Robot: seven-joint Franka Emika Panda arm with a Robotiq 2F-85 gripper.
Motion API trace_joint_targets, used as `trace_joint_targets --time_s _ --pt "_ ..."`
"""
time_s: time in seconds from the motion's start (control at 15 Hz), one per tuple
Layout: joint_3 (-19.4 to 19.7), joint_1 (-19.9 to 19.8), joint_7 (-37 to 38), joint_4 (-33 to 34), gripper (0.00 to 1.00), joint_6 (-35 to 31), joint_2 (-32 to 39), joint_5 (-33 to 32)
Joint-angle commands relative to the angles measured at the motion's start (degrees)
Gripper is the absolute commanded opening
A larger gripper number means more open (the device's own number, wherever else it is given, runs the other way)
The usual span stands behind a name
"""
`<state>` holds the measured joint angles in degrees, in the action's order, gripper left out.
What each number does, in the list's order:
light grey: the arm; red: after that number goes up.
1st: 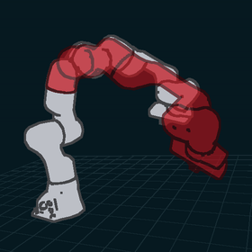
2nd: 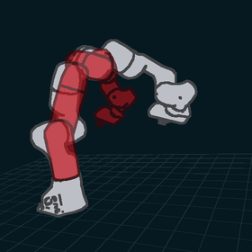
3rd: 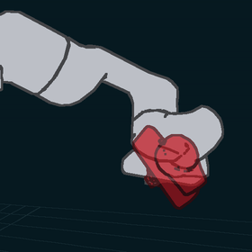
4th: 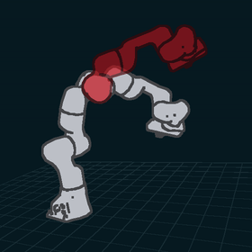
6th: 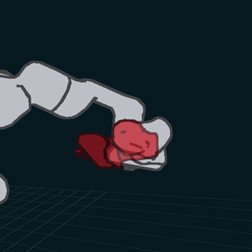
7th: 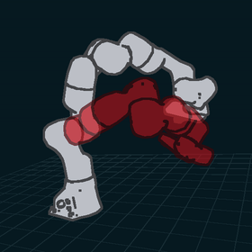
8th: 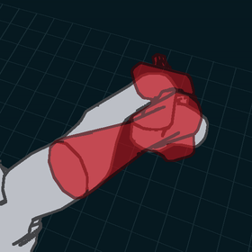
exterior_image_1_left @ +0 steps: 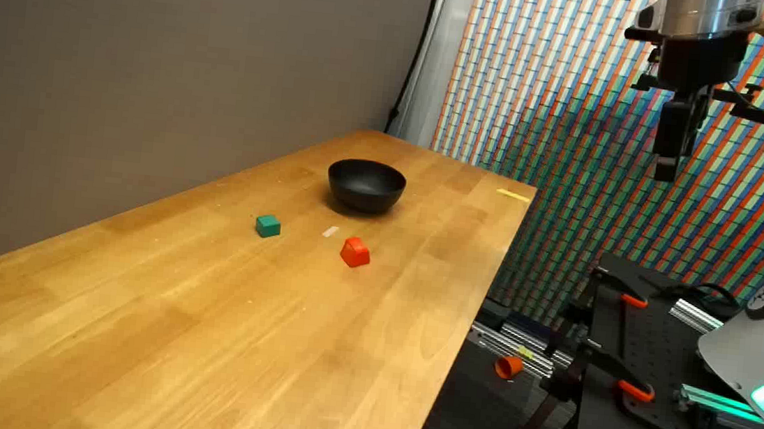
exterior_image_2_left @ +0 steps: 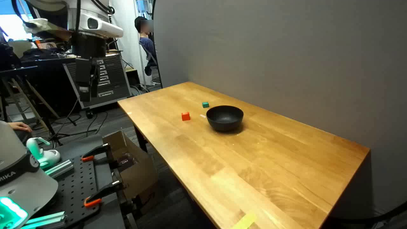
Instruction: Put the blocks in the bowl
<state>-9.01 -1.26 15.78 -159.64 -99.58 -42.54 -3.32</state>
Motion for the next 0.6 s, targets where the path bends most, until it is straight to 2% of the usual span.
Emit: trace_joint_targets --time_s 0.0,0.4,0.53 --pt "0.5 0.5 0.3 0.1 1.0 0.2 0.1 -0.3" --pt "0.5 0.5 0.3 0.1 1.0 0.2 0.1 -0.3" --pt "0.2 -0.1 2.6 0.2 1.0 -3.4 2.1 0.4"
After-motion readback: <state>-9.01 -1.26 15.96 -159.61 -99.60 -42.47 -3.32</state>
